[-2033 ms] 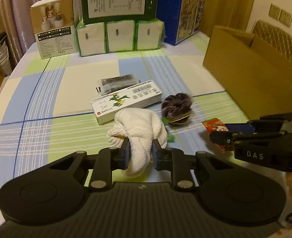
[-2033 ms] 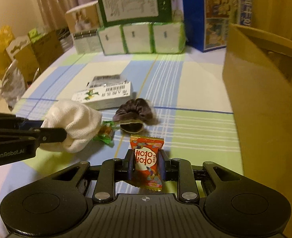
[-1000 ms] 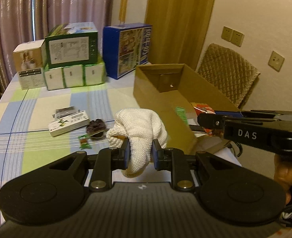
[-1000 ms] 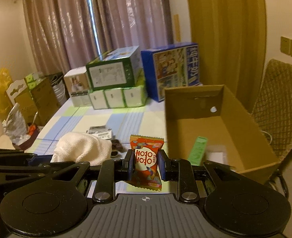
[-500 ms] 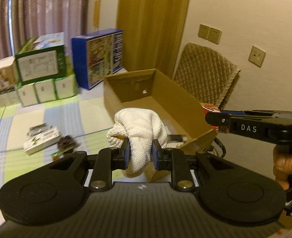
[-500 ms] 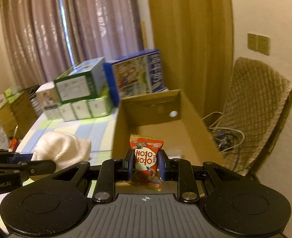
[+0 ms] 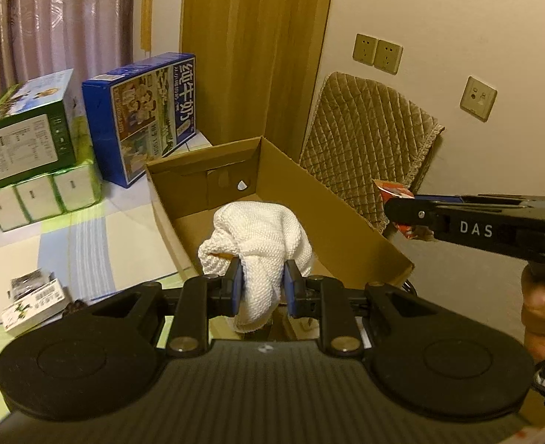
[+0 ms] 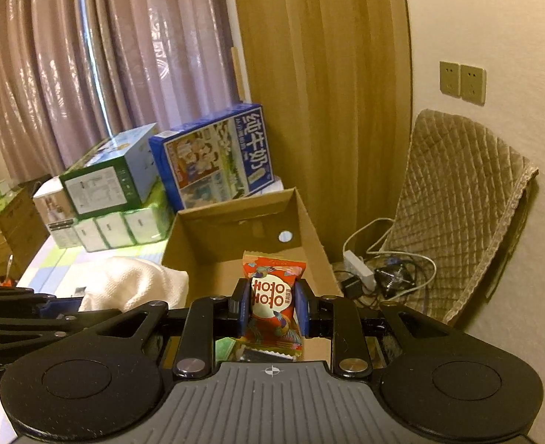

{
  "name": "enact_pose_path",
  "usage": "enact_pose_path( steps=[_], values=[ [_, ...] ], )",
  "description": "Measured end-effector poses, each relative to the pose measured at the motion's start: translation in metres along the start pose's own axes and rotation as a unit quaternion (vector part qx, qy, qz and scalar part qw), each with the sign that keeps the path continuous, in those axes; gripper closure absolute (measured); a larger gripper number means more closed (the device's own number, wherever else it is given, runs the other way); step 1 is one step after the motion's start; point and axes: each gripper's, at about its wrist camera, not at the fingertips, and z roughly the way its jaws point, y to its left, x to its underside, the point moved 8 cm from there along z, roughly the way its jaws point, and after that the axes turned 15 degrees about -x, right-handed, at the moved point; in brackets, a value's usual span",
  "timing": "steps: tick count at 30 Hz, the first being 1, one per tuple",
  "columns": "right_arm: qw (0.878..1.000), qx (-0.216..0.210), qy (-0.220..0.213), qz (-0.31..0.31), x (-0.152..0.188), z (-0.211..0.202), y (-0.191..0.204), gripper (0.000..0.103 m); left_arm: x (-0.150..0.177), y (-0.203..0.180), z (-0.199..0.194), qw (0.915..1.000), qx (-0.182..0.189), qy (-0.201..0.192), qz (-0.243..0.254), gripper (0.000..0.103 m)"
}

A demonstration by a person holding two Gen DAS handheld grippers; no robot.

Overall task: Organize objects
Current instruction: 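Carry the white towel and red snack packet over the cardboard box, then open the left tool to drop the towel while the right tool releases the packet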

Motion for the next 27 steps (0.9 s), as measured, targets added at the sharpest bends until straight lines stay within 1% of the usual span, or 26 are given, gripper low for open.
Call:
enact_pose_path(
  steps=[5,8,13,20,24,25,27],
  values=[
    [1.000,0.003,0.001,0.010,-0.002,0.010,-0.012,0.081,-0.010,-0.013,0.021,0.9998,0.007,-0.016,0.005,0.085],
    [1.000,0.002,0.006,0.014,0.001,0.015,-0.014,0.081,-0.010,-0.017,0.034,0.9998,0.009,-0.006,0.013,0.084],
    [1.000,-0.002,0.013,0.019,0.009,0.021,-0.016,0.081,-0.005,0.001,0.030,1.0000,0.003,-0.004,-0.002,0.084],
    [0.999,-0.017,0.023,0.019,0.012,0.031,-0.005,0.080,0.002,0.028,0.020,0.9997,-0.010,0.003,-0.023,0.082],
    [0.999,-0.037,0.021,0.019,0.011,0.036,0.001,0.080,0.004,0.037,0.015,0.9994,-0.014,0.002,-0.033,0.081],
    [0.998,-0.049,0.018,0.019,0.010,0.038,0.003,0.077,0.005,0.039,0.014,0.9993,-0.017,0.003,-0.034,0.078],
    [0.998,-0.052,0.011,0.026,0.009,0.038,0.003,0.052,0.008,0.044,0.012,0.9991,-0.023,0.004,-0.036,0.071]
  ],
)
